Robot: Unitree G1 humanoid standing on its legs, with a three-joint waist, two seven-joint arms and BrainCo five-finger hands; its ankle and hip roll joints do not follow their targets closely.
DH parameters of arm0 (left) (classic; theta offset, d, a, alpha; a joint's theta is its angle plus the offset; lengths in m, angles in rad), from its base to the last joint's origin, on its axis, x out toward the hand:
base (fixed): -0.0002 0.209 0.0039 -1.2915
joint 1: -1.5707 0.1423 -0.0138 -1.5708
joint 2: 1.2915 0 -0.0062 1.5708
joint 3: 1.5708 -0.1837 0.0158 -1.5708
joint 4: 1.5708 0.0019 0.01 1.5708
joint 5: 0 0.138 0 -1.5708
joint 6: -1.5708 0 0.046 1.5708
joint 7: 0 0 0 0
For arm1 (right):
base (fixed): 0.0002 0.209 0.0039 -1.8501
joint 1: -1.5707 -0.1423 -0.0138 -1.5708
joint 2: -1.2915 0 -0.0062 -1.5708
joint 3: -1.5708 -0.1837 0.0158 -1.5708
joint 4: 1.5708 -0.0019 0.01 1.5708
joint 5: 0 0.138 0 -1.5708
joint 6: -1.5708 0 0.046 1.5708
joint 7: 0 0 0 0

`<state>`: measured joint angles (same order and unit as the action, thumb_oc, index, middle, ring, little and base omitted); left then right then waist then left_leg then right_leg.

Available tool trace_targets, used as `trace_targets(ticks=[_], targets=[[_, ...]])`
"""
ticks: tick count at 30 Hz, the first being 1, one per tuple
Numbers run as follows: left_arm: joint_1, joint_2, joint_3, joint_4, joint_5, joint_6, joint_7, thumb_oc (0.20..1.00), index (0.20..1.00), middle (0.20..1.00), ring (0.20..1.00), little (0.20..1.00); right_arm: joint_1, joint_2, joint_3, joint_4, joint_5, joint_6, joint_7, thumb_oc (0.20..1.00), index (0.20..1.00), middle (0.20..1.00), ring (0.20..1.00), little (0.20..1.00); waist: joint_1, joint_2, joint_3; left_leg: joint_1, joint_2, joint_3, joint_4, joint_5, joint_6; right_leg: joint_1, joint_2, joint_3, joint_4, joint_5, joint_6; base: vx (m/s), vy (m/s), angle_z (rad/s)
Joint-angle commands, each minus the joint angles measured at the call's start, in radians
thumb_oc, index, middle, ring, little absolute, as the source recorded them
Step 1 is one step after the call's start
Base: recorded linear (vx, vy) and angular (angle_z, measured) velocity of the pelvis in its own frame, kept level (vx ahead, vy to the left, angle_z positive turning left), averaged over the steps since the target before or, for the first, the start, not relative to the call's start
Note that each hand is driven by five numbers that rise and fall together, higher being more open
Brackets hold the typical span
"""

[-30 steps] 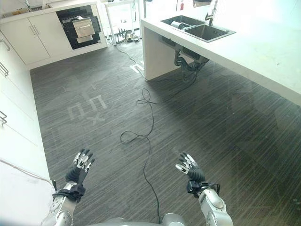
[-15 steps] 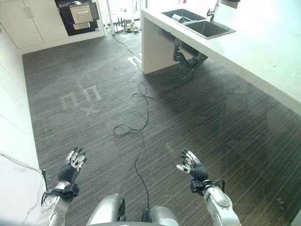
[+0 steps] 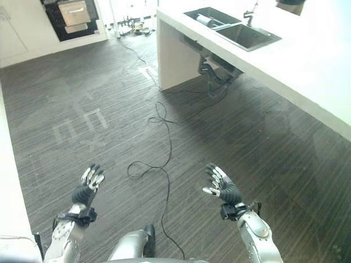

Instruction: Place the dishes in the dishwasher.

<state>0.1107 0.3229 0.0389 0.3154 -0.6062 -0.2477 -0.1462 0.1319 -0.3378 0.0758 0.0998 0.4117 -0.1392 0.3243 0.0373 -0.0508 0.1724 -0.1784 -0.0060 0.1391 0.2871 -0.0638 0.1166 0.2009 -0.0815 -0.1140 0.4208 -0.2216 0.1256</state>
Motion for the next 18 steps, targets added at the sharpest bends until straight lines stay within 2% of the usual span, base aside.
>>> trace_targets(ticks=[1, 2, 3, 5, 8, 9, 10, 11, 13, 15, 16, 18], targets=[[0.039, 0.030, -0.015, -0.091, 0.047, -0.010, -0.019, 1.000, 1.000, 1.000, 1.000, 1.000, 0.027, -0.006, -0.020, -0.014, -0.012, -0.041, -0.035, 1.000, 1.000, 1.000, 1.000, 1.000, -0.014, 0.040, -0.064, -0.043, 0.048, -0.028, 0.013, -0.076, -0.102, -0.048, -0.007, -0.006, -0.037, 0.197, 0.089, 0.23, 0.289, 0.22], [0.037, 0.031, -0.015, -0.099, 0.045, 0.001, -0.025, 1.000, 1.000, 1.000, 1.000, 1.000, 0.034, 0.004, -0.022, -0.019, -0.018, -0.043, -0.042, 1.000, 1.000, 1.000, 1.000, 1.000, -0.016, 0.049, -0.066, -0.033, 0.040, -0.031, 0.013, -0.087, -0.091, -0.094, -0.001, 0.000, 0.108, 0.256, 0.095, 0.21, 0.301, 0.26], [0.037, 0.033, -0.019, -0.113, 0.054, 0.010, -0.034, 1.000, 1.000, 1.000, 1.000, 1.000, 0.046, 0.006, -0.021, -0.029, -0.015, -0.044, -0.050, 1.000, 1.000, 1.000, 1.000, 1.000, -0.024, 0.063, -0.064, -0.015, 0.031, -0.050, 0.013, -0.105, -0.079, -0.179, 0.008, 0.012, 0.259, 0.291, 0.088, 0.17, 0.272, 0.27], [0.034, 0.031, -0.036, -0.127, 0.060, 0.005, -0.027, 1.000, 1.000, 1.000, 1.000, 1.000, 0.045, 0.007, -0.005, -0.018, -0.028, -0.062, -0.070, 1.000, 1.000, 1.000, 1.000, 1.000, -0.040, 0.085, -0.050, 0.017, 0.036, -0.054, 0.013, -0.125, -0.071, -0.320, 0.002, -0.016, 0.388, 0.284, 0.058, 0.15, 0.238, 0.17], [0.019, 0.036, -0.038, -0.144, 0.047, 0.016, -0.030, 1.000, 1.000, 1.000, 1.000, 1.000, 0.052, -0.013, -0.017, -0.029, -0.019, -0.059, -0.063, 1.000, 1.000, 1.000, 1.000, 1.000, -0.060, 0.068, -0.031, 0.034, 0.018, -0.049, 0.013, -0.124, -0.076, -0.342, 0.021, -0.074, 0.198, 0.210, 0.040, 0.17, 0.021, 0.07], [0.014, 0.043, -0.030, -0.161, 0.045, 0.022, -0.044, 1.000, 1.000, 1.000, 1.000, 1.000, 0.073, -0.025, -0.040, -0.046, 0.004, -0.063, -0.052, 1.000, 1.000, 1.000, 1.000, 1.000, -0.073, 0.053, -0.015, 0.055, 0.008, -0.054, 0.013, -0.136, -0.079, -0.353, 0.014, -0.103, 0.071, 0.216, 0.036, 0.20, -0.141, 0.26], [0.015, 0.047, -0.027, -0.168, 0.044, 0.023, -0.048, 1.000, 1.000, 1.000, 1.000, 1.000, 0.082, -0.030, -0.050, -0.050, 0.013, -0.066, -0.046, 1.000, 1.000, 1.000, 1.000, 1.000, -0.081, 0.047, -0.003, 0.073, 0.007, -0.058, 0.013, -0.147, -0.082, -0.348, 0.008, -0.115, 0.009, 0.225, 0.036, 0.24, -0.213, 0.38], [0.020, 0.053, -0.022, -0.170, 0.040, 0.016, -0.055, 1.000, 1.000, 1.000, 1.000, 1.000, 0.091, -0.036, -0.061, -0.047, 0.027, -0.076, -0.036, 1.000, 1.000, 1.000, 1.000, 1.000, -0.095, 0.031, 0.006, 0.096, -0.001, -0.061, 0.013, -0.162, -0.086, -0.369, -0.013, -0.116, -0.099, 0.256, 0.042, 0.27, -0.223, 0.40], [0.038, 0.058, -0.023, -0.172, 0.036, -0.001, -0.054, 1.000, 1.000, 1.000, 1.000, 1.000, 0.094, -0.043, -0.071, -0.035, 0.043, -0.090, -0.020, 1.000, 1.000, 1.000, 1.000, 1.000, -0.112, 0.006, 0.030, 0.152, -0.015, -0.058, 0.013, -0.199, -0.095, -0.462, -0.087, -0.102, -0.121, 0.265, 0.062, 0.35, -0.274, 0.70], [0.044, 0.057, -0.032, -0.161, 0.037, -0.011, -0.051, 1.000, 1.000, 1.000, 1.000, 1.000, 0.084, -0.038, -0.066, -0.033, 0.032, -0.094, -0.028, 1.000, 1.000, 1.000, 1.000, 1.000, -0.114, -0.008, 0.034, 0.187, -0.027, -0.059, 0.013, -0.235, -0.094, -0.521, -0.140, -0.098, -0.121, 0.283, 0.073, 0.33, -0.252, 0.31], [0.045, 0.054, -0.037, -0.159, 0.043, -0.015, -0.052, 1.000, 1.000, 1.000, 1.000, 1.000, 0.080, -0.034, -0.063, -0.036, 0.030, -0.092, -0.037, 1.000, 1.000, 1.000, 1.000, 1.000, -0.114, -0.012, 0.032, 0.199, -0.032, -0.058, 0.013, -0.248, -0.090, -0.528, -0.153, -0.097, -0.121, 0.294, 0.075, 0.33, -0.251, 0.05], [0.052, 0.049, -0.037, -0.161, 0.050, -0.015, -0.057, 1.000, 1.000, 1.000, 1.000, 1.000, 0.073, -0.029, -0.060, -0.040, 0.028, -0.091, -0.050, 1.000, 1.000, 1.000, 1.000, 1.000, -0.116, -0.022, 0.022, 0.220, -0.041, -0.052, 0.013, -0.265, -0.091, -0.540, -0.168, -0.076, -0.121, 0.266, 0.080, 0.33, -0.275, 0.10]])
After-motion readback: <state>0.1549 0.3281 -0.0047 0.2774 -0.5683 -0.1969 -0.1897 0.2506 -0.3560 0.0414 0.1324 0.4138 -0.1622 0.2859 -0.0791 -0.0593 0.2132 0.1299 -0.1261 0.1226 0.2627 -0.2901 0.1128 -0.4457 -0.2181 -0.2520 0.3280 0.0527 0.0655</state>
